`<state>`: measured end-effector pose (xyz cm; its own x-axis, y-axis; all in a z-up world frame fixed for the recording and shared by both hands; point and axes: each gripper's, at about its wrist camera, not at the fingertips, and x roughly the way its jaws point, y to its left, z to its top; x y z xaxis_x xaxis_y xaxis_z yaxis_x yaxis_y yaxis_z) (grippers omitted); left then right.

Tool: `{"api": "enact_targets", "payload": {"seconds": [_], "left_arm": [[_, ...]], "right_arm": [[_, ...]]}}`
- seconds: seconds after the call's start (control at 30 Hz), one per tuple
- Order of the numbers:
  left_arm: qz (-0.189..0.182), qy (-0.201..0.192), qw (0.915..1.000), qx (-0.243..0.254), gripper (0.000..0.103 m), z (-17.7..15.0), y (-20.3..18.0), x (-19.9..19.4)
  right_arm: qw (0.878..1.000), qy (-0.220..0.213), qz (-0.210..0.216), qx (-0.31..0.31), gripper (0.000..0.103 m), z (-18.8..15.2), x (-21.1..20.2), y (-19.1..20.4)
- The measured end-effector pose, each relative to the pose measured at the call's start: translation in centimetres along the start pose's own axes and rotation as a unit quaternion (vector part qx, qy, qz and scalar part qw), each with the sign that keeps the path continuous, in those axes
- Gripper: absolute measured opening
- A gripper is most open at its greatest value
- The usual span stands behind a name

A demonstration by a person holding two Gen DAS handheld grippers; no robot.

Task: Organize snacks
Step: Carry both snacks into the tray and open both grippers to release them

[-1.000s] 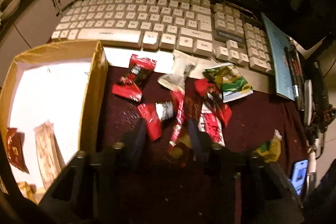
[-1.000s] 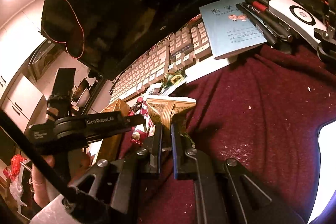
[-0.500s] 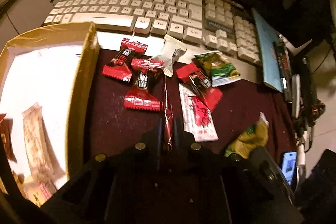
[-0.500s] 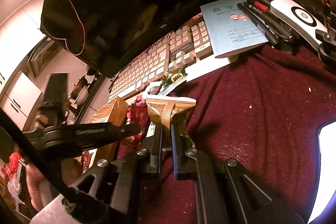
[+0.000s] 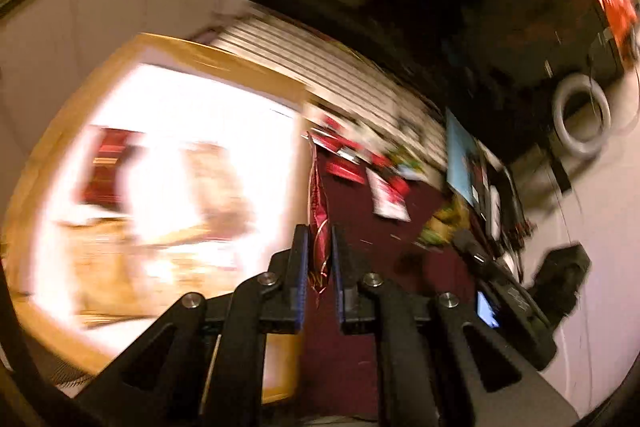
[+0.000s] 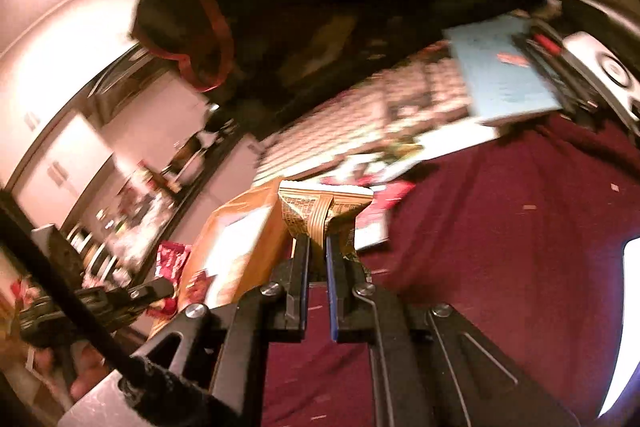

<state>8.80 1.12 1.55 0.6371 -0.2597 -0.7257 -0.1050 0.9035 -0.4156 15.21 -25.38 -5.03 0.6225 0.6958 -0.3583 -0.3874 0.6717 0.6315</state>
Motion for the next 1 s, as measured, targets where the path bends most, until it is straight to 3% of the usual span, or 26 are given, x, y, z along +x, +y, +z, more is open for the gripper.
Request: {"api": "enact_targets", "payload": {"seconds": [0.13,0.23,0.33,0.47,0.73,0.87,1.0], "left_arm": [[0.043,-0.038,0.9977,-0.036,0.012,1.1,5.0,-2.3],[0.032,-0.032,0.9976,-0.052,0.012,1.8,7.4,-2.1],[0.012,-0.013,0.9985,-0.053,0.012,2.0,8.2,-1.0],[0.023,0.008,0.9991,-0.035,0.012,2.6,8.5,1.4],[0.023,0.044,0.998,-0.04,0.012,3.3,10.0,4.4],[0.024,0.062,0.997,-0.039,0.012,3.3,10.1,5.5],[0.051,0.072,0.9951,-0.043,0.015,3.3,10.7,6.1]], "right_arm": [[0.997,0.043,0.031,-0.056,0.005,-0.6,3.1,6.0],[0.994,0.074,0.029,-0.077,0.005,-0.6,6.6,8.7],[0.99,0.105,-0.008,-0.098,0.005,0.1,10.5,10.3],[0.983,0.147,-0.049,-0.103,0.005,0.9,14.8,10.3],[0.965,0.177,-0.127,-0.144,0.005,0.4,18.9,10.6],[0.962,0.196,-0.125,-0.145,0.006,0.0,20.3,10.3],[0.972,0.185,-0.086,-0.116,0.01,0.2,18.6,10.0]]}}
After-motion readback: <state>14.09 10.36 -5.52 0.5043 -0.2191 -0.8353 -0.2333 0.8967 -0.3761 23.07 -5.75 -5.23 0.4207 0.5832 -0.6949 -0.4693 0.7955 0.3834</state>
